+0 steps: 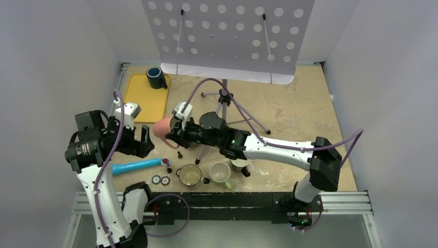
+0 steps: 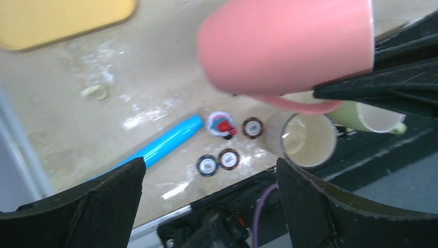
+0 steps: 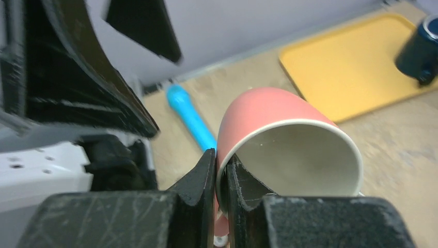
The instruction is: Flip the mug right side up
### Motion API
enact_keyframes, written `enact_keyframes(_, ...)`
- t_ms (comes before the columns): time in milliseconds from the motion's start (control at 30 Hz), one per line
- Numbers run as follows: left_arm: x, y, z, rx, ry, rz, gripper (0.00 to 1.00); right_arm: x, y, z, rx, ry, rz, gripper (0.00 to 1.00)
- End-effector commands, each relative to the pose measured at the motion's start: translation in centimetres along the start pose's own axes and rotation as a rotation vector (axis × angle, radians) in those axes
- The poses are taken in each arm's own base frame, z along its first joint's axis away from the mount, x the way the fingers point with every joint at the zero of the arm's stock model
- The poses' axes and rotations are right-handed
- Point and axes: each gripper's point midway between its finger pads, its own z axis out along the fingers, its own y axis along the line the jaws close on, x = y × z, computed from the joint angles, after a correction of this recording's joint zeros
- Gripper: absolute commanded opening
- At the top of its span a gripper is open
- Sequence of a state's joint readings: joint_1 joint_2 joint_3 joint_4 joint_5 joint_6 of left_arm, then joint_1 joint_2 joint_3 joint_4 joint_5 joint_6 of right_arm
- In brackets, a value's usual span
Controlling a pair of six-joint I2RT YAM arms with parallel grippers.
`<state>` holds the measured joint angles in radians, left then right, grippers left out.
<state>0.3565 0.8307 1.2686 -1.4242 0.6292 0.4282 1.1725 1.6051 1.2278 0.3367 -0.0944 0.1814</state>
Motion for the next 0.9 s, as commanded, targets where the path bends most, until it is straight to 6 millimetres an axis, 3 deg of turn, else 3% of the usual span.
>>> enact_keyframes(0, -1.0, 5.0, -1.5, -0.283, 0.009, 0.058, 1.00, -1.9, -1.2, -0.4, 0.107, 0.116, -0.237, 0.00)
enact_keyframes(133, -2.1, 6.3, -1.8, -0.345, -0.024, 0.069, 1.00, 0.0, -1.0, -3.2, 0.167, 0.312, -0.360, 0.00)
enact_keyframes(267, -2.5, 6.6, -1.0, -0.330, -0.039, 0.058, 1.00, 0.8, 1.0, -6.9, 0.087, 0.449, -0.371, 0.00)
enact_keyframes(467, -2.6, 7.1, -0.5, -0.334, -0.044, 0.065, 1.00, 4.8, 0.2, -14.5, 0.201, 0.774, -0.251, 0.00)
enact_keyframes(633, -2.8, 7.7, 0.3, -0.331, -0.056, 0.068, 1.00, 5.2, -3.7, -19.9, 0.514, 0.862, -0.164, 0.00)
enact_keyframes(867, -2.7, 9.1, 2.0, -0.329, -0.039, 0.054, 1.00, 7.1, -11.1, -26.6, 0.920, 0.994, -0.010, 0.00)
